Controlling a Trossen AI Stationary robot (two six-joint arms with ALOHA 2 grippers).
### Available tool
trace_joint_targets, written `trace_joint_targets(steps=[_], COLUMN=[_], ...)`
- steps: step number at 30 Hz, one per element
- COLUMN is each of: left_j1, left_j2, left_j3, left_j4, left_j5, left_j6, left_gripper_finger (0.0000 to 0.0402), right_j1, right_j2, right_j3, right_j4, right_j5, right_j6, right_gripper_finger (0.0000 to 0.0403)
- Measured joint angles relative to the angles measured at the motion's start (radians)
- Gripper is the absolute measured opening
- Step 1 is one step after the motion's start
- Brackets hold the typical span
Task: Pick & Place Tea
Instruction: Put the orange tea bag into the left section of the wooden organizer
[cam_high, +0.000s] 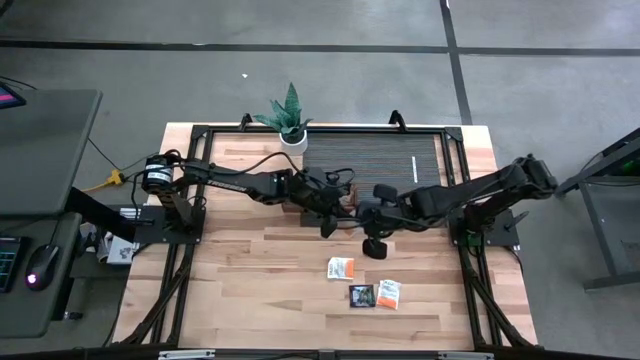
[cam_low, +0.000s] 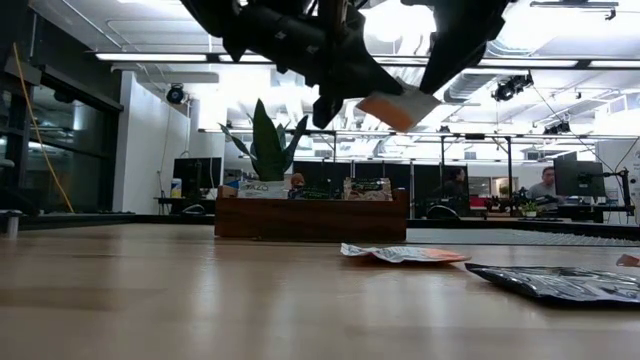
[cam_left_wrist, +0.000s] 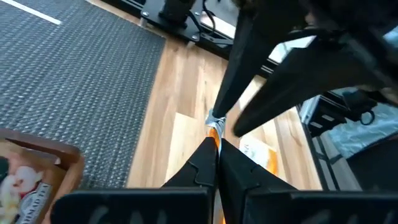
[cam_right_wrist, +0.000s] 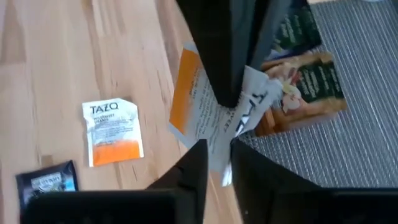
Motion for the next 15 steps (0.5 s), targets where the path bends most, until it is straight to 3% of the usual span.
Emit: trace_joint_targets(steps=[8,15], left_j1=[0.0,0.059], left_j2=[0.0,-0.024], left_j3=[0.0,-0.01], left_j4=[-0.003,-0.109], left_j5=[-0.03,-0.127], left_j6=[0.006,0.049], left_gripper_finger=[0.0,0.0], right_j1=[0.0,0.028], right_j2=[-0.098,-0.217], right_j3=[0.001,-0.07], right_j4=[-0.104,-0.256], right_j5=[0.055,0.142], right_j6=[0.15,0.351], right_gripper_finger=[0.0137,0.0149])
